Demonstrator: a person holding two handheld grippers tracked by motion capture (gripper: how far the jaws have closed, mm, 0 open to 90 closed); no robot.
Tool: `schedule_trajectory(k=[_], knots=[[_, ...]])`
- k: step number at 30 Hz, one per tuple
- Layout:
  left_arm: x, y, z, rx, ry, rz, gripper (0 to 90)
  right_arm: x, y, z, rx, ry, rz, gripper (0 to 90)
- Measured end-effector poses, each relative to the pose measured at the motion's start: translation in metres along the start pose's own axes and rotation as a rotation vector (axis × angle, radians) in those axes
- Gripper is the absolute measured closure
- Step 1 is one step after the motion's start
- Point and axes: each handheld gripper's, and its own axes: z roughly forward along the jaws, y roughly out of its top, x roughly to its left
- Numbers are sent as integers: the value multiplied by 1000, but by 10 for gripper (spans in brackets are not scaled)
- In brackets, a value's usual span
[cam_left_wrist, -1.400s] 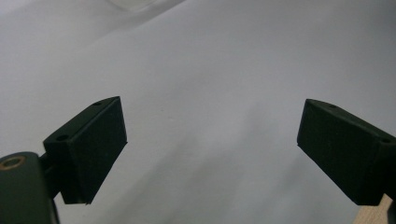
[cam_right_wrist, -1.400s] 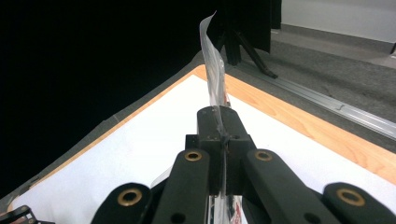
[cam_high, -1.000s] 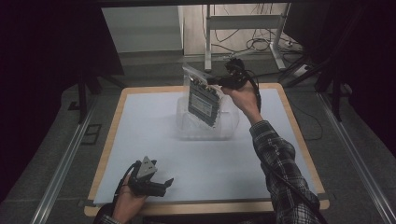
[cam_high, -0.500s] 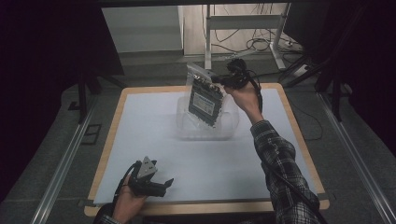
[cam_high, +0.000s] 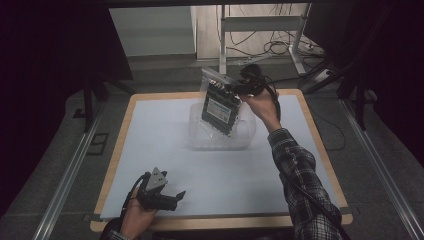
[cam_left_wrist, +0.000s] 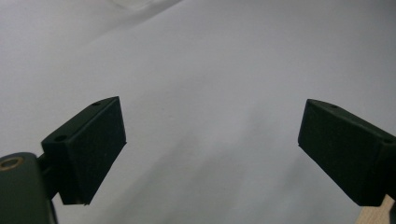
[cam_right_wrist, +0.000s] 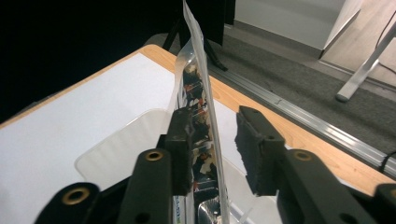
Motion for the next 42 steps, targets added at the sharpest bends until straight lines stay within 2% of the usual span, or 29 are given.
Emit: schedule_trajectory(k=[8, 9, 14, 17, 26, 42], knots=[[1, -1, -1, -42, 0, 16, 55, 3, 2, -2, -3, -15, -11, 492], [1, -1, -2, -45, 5, 13, 56, 4, 2, -4, -2, -13, -16, 456], [4, -1, -5, -62, 9, -20, 55, 5, 4, -8, -5, -11, -19, 389], [4, -1, -5, -65, 10, -22, 53, 7, 5, -11, -4, -2, -20, 358], [3, -1, -3, -50, 27, -3, 45, 10, 4, -17, -7, 2, -40, 284], [2, 0, -3, -31, 15, -17, 47, 11, -2, -28, 1, 14, -59, 197]])
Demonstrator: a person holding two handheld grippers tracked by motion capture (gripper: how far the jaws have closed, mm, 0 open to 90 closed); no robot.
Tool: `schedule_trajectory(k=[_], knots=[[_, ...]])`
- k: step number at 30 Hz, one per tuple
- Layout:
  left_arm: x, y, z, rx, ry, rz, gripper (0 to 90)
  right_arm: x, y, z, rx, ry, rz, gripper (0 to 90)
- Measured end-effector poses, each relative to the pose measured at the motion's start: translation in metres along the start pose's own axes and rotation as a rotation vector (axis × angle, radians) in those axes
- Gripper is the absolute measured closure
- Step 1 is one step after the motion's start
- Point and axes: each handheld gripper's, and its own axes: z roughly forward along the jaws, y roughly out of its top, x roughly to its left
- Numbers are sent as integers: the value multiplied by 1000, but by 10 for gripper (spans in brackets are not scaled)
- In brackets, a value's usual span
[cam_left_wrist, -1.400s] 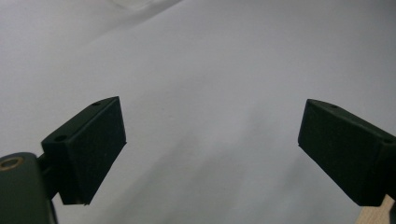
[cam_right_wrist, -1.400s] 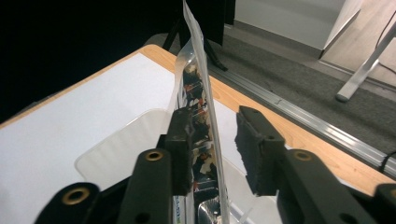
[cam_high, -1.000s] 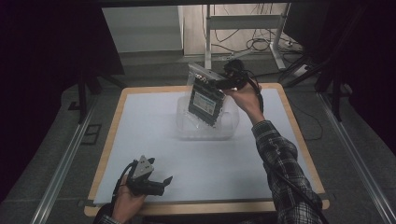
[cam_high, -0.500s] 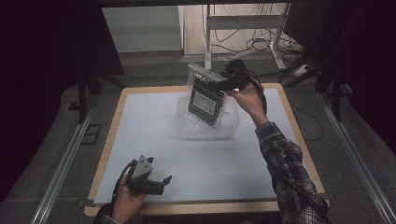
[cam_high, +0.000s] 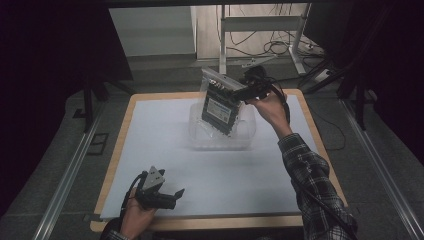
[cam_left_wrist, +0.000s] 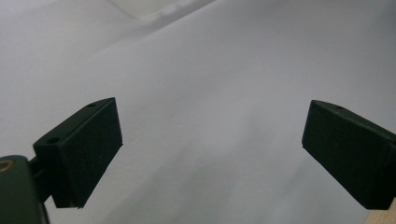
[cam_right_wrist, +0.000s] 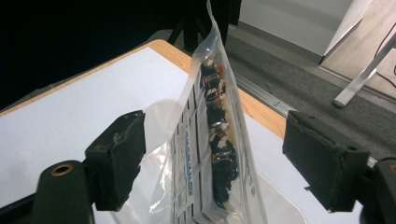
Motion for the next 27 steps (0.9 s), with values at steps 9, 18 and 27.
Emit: schedule_trajectory(k=[9, 18, 27], knots=[[-1, 1, 0, 15, -18, -16, 54, 2, -1, -8, -13, 14, -6, 156], [-3, 2, 0, 18, -28, -15, 55, 4, -6, -18, -17, 22, -15, 100], [-3, 2, 0, 13, -28, -16, 53, 6, -11, -30, -21, -2, -22, 64]])
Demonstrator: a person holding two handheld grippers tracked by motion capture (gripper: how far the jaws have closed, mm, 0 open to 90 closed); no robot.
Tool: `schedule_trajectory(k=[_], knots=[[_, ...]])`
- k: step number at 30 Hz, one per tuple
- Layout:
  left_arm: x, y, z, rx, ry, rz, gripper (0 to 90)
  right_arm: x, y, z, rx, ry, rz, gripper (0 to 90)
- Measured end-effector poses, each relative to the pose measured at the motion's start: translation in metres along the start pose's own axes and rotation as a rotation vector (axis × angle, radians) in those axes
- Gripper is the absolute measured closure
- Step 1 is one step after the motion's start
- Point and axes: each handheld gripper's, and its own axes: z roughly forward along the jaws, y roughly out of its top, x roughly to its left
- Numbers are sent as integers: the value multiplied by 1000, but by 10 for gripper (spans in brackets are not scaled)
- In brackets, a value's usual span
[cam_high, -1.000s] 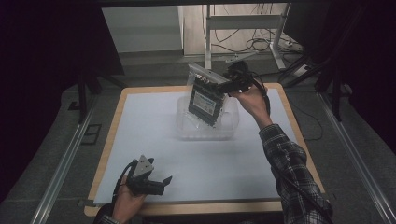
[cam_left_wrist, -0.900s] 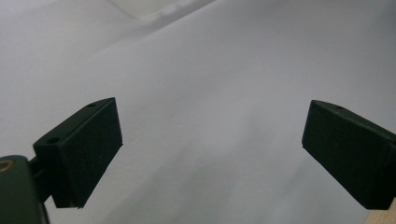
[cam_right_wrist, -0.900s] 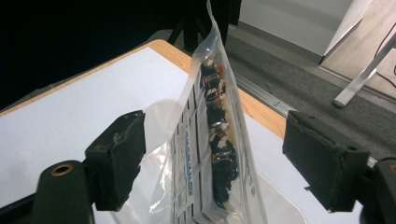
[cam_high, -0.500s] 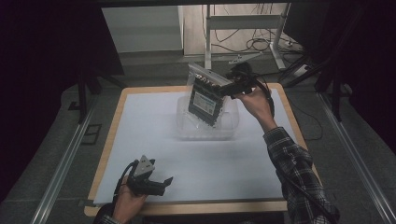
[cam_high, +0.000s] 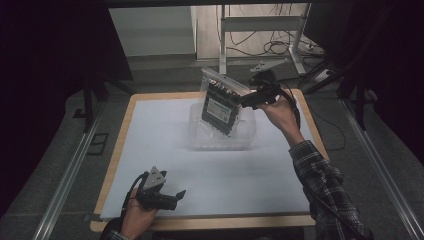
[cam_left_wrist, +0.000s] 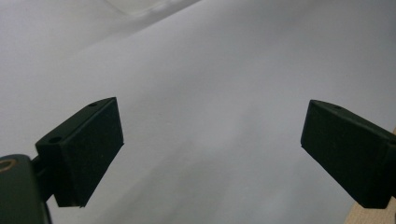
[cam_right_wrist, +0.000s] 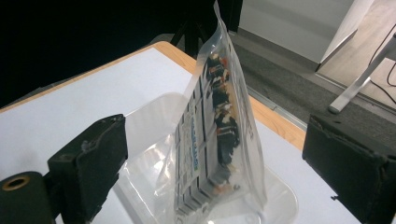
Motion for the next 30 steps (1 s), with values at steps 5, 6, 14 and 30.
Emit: schedule_trajectory(k=[5, 6, 14, 30], knots=[[1, 0, -1, -9, -4, -6, 51, -1, -6, -6, 1, -5, -1, 55], [1, 0, -1, -10, -3, -8, 50, -1, -7, -7, 1, -4, 2, 53], [2, 1, -4, -26, -30, -22, 45, -2, -19, -16, -2, -11, 5, 30], [2, 1, -5, -31, -44, -32, 37, 3, -39, -28, 4, 0, -10, 7]])
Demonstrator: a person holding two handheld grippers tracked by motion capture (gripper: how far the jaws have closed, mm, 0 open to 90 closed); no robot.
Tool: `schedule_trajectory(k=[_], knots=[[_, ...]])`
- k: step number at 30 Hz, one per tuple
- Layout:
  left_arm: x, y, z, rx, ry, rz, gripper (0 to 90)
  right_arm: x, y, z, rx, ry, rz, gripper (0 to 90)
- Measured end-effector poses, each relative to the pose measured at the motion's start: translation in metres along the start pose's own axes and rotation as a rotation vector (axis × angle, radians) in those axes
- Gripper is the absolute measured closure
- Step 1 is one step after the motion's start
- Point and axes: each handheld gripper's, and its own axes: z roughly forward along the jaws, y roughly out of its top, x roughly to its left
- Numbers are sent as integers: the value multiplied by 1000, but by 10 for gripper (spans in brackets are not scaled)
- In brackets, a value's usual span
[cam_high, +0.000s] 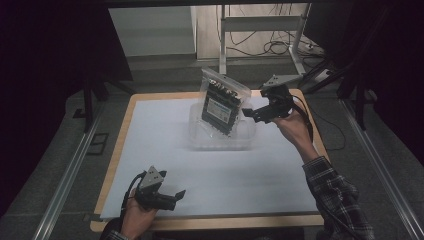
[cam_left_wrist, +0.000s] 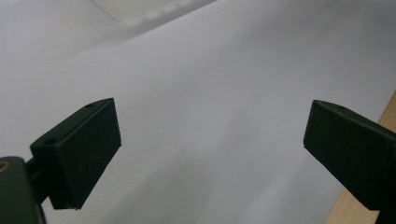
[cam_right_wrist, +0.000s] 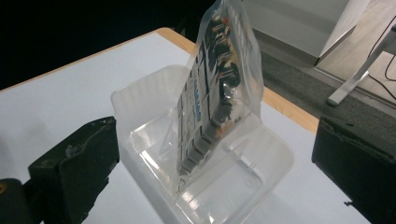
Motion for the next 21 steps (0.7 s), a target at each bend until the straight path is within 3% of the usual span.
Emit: schedule_trajectory(k=[21], knots=[[-2, 0, 1, 2, -9, 14, 34, 9, -22, -9, 14, 9, -11, 7]])
